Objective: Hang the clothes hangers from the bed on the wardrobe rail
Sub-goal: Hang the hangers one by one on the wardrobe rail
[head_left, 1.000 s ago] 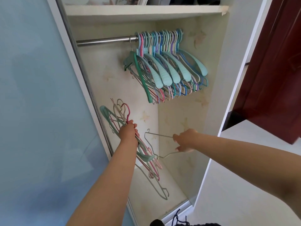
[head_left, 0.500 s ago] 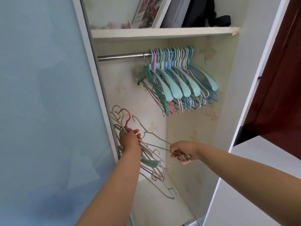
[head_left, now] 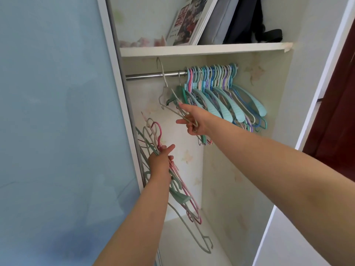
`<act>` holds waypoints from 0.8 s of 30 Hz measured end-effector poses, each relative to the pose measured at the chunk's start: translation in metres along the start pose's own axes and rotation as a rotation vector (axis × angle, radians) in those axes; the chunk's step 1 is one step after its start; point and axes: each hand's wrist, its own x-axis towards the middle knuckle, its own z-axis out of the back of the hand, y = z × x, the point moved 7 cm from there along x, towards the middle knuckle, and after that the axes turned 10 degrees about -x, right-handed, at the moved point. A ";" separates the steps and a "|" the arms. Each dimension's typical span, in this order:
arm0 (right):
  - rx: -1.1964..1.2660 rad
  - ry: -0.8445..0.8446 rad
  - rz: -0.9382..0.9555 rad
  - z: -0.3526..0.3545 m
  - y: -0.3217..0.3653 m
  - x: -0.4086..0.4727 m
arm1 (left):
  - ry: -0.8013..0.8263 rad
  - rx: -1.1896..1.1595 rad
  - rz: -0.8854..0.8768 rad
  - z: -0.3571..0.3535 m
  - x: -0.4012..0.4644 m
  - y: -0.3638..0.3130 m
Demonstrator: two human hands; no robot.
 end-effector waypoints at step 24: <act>-0.673 0.326 -0.078 -0.008 -0.157 -0.060 | 0.034 -0.037 0.014 -0.011 0.007 0.021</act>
